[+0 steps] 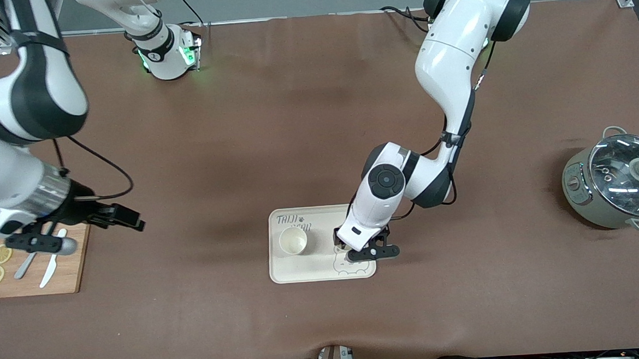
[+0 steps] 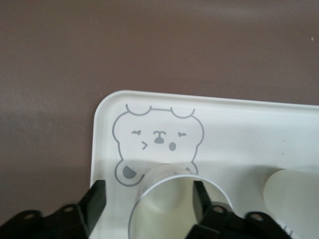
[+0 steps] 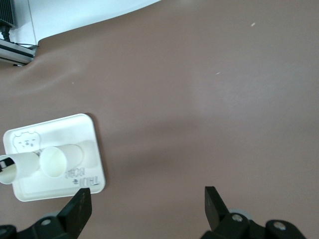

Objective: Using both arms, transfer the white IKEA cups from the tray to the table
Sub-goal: 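Lower both grippers over the two white paper cups on the tray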

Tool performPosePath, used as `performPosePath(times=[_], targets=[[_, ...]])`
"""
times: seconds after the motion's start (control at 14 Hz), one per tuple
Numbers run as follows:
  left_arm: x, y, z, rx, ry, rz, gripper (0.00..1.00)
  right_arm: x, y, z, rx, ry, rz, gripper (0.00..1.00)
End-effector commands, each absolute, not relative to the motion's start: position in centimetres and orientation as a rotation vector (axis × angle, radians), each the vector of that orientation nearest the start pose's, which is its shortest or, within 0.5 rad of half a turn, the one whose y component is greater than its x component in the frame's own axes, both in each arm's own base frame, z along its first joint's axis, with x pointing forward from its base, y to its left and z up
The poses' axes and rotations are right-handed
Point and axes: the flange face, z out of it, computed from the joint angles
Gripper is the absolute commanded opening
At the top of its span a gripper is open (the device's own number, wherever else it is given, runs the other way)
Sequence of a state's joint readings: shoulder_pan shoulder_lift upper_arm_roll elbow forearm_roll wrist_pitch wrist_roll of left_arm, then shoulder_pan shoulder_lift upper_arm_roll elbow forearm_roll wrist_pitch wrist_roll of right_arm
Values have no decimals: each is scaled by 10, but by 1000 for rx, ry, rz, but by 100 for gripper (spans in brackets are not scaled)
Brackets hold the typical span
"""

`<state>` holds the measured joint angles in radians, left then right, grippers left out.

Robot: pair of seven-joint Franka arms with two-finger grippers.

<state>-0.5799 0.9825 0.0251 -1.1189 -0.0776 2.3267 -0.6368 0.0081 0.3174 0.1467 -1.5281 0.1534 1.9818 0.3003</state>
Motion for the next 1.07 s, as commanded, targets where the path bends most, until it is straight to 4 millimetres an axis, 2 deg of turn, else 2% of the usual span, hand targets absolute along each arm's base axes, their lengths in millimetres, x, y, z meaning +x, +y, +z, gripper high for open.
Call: performPosePath(times=[0.0, 0.29, 0.57, 0.71, 0.86, 1.0], targets=[[669, -426, 230, -3292, -269, -244, 0, 671, 148, 481, -2927, 401, -130, 100], [669, -426, 228, -3291, -269, -240, 0, 673, 227, 461, -2953, 559, -131, 100], [668, -425, 233, -3280, -310, -243, 0, 675, 273, 438, -2931, 639, -100, 100], [668, -419, 268, -3266, -321, -185, 0, 678, 291, 423, -2945, 667, -122, 100], [664, -403, 318, -3233, -337, -65, 0, 678, 313, 403, -2938, 682, -146, 100], [669, -368, 389, -3239, -403, -50, 0, 676, 326, 392, -2927, 701, -150, 100]])
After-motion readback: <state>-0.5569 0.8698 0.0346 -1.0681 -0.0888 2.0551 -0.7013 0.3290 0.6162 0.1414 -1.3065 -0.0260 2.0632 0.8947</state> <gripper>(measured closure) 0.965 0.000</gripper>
